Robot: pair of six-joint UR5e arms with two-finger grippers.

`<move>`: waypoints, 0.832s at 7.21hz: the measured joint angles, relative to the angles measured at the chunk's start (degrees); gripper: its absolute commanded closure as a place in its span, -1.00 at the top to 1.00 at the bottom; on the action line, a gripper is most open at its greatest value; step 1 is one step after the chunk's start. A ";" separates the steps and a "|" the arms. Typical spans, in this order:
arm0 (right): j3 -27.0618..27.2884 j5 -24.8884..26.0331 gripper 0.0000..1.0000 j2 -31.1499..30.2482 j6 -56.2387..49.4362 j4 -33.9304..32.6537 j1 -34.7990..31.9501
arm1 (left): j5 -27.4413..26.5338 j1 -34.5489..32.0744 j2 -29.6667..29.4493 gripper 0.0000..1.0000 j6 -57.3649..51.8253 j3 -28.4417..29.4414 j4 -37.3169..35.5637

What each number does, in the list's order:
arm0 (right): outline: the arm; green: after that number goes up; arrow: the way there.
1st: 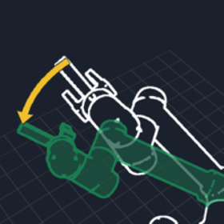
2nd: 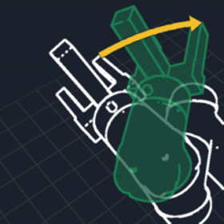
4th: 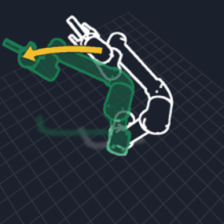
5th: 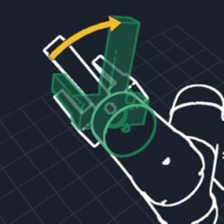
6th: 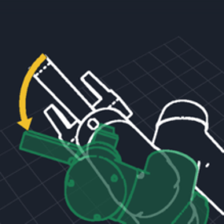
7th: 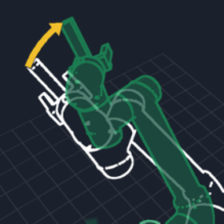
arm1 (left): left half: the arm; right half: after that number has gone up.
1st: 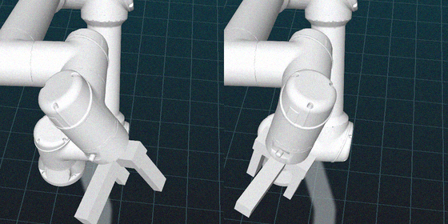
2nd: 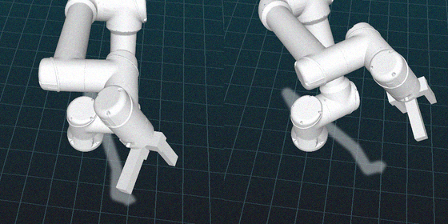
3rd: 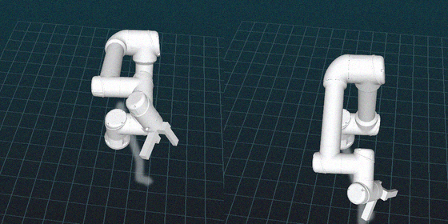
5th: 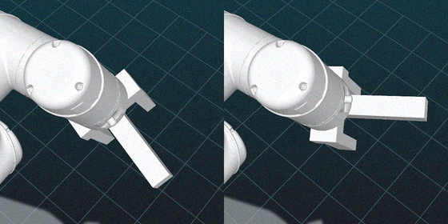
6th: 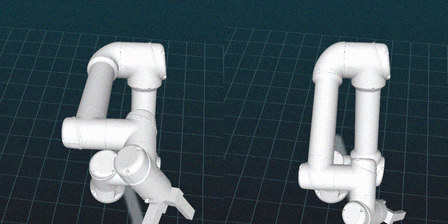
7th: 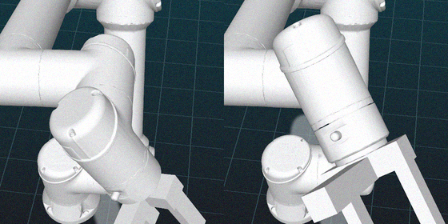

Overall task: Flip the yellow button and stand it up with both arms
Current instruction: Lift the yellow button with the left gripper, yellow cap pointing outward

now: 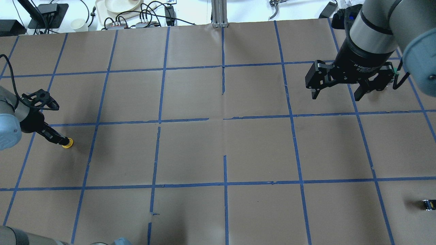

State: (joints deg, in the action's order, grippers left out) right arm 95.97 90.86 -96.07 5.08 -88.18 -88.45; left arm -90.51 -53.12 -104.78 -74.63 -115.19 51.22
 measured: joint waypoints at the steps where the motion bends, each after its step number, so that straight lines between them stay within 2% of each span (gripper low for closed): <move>1: 0.00 -0.15 1.00 0.06 0.01 0.01 -0.02 | 0.13 -0.18 0.26 -0.80 0.31 0.17 0.24; 3: 0.00 -0.17 1.00 0.20 0.13 -0.03 -0.04 | 2.78 -1.30 1.92 -0.80 3.27 0.77 3.14; 6: -0.09 -0.24 1.00 2.23 2.11 -0.24 0.63 | 11.85 -6.54 7.80 -0.80 13.38 1.77 14.07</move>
State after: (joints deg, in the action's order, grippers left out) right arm 95.88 90.62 -93.84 7.19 -88.42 -87.82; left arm -78.66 -59.66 -96.98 -61.25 -113.42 65.29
